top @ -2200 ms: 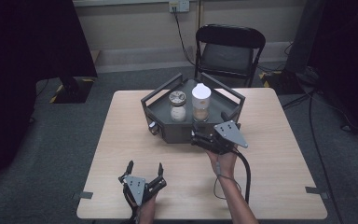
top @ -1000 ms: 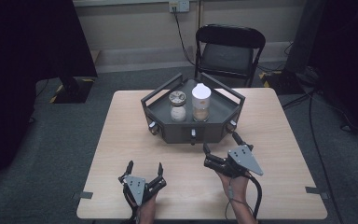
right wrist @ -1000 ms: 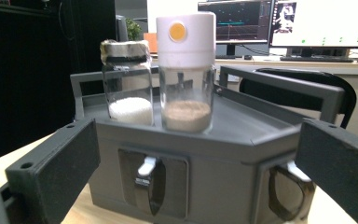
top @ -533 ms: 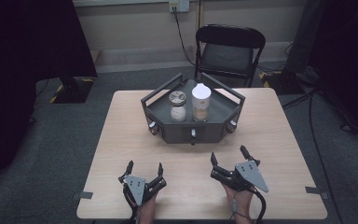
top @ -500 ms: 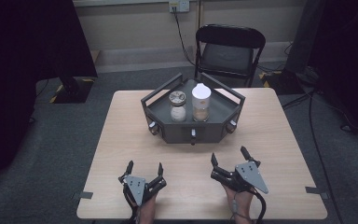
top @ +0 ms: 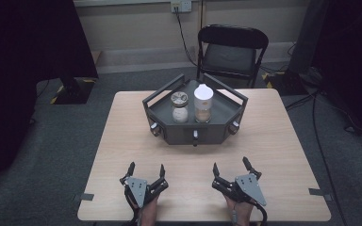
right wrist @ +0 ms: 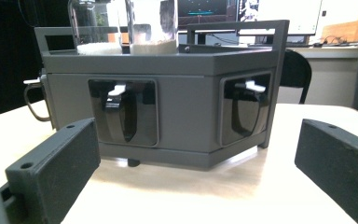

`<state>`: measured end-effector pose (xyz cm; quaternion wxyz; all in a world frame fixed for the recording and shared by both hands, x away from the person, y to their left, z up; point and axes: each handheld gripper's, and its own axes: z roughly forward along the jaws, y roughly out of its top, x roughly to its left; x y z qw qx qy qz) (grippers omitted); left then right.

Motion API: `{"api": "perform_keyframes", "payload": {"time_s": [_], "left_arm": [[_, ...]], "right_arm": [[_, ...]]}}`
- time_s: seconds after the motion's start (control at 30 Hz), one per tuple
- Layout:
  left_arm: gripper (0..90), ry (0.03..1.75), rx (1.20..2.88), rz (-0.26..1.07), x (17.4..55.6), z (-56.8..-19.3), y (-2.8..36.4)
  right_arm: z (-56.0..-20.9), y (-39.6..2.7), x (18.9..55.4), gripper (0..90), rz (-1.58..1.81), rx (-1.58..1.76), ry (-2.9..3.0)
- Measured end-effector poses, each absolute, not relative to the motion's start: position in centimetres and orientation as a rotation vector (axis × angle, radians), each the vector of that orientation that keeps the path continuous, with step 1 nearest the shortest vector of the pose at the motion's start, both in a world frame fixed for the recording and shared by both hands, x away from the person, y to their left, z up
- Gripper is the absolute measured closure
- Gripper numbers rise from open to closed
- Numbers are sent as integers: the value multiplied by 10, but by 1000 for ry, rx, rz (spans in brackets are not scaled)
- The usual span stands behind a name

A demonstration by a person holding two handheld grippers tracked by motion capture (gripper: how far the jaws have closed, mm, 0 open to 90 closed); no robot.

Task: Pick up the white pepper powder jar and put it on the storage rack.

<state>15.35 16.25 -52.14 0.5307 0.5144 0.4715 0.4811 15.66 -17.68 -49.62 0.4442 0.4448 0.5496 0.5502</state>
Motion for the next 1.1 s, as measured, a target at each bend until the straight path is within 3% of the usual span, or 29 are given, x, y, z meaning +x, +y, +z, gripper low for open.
{"api": "perform_keyframes", "payload": {"time_s": [1.1], "left_arm": [[0,1129,1225,1155,153,-522,161]], "right_arm": [[-519,-168,151,0,1340,1088,1317]]}}
